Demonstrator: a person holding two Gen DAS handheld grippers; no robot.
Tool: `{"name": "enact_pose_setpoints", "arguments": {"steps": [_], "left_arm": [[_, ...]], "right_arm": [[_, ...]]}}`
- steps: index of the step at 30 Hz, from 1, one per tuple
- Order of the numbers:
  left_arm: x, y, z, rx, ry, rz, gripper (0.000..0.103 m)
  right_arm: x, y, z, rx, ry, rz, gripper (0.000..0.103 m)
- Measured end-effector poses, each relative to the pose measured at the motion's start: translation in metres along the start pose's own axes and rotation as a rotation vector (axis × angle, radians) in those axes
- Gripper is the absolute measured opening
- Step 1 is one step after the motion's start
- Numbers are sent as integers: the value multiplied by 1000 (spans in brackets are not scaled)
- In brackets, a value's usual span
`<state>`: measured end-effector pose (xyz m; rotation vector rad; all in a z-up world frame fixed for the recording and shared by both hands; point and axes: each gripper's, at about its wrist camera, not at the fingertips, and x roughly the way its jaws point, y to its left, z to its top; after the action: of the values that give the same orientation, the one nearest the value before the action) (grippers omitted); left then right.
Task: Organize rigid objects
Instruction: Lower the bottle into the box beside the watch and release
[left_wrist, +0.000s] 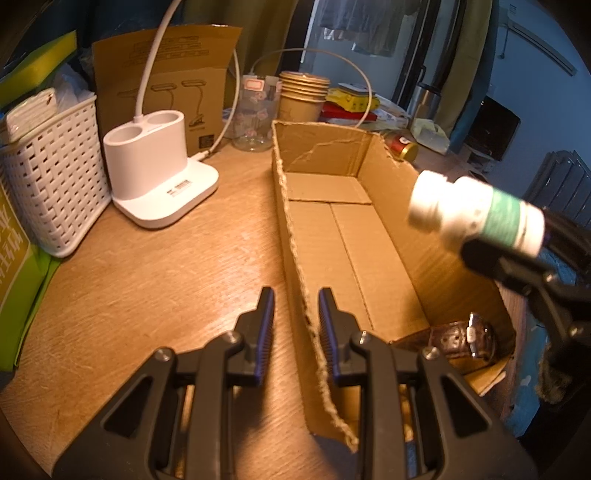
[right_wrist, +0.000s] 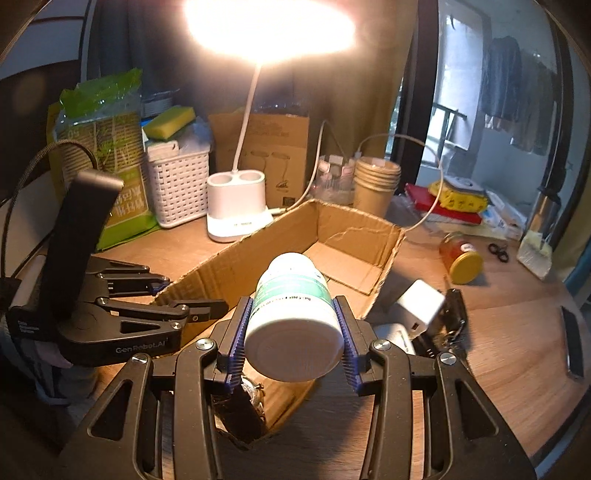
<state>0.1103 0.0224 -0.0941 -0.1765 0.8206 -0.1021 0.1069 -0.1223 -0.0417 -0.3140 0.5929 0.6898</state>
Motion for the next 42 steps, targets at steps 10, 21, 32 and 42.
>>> {"name": "enact_pose_setpoints", "arguments": {"steps": [10,21,32,42], "left_arm": [[0,0,0,0,0,0,26],[-1,1,0,2,0,-2,26],[-1,2,0,2,0,-3,26],[0,4,0,2,2,-1,26]], "right_arm": [[21,3,-8,15,55,19,45],[21,4,-8,8,61,-3,59],[18,3,-8,7,59,-1,60],[1,-15,-9,53,27,-2,60]]}}
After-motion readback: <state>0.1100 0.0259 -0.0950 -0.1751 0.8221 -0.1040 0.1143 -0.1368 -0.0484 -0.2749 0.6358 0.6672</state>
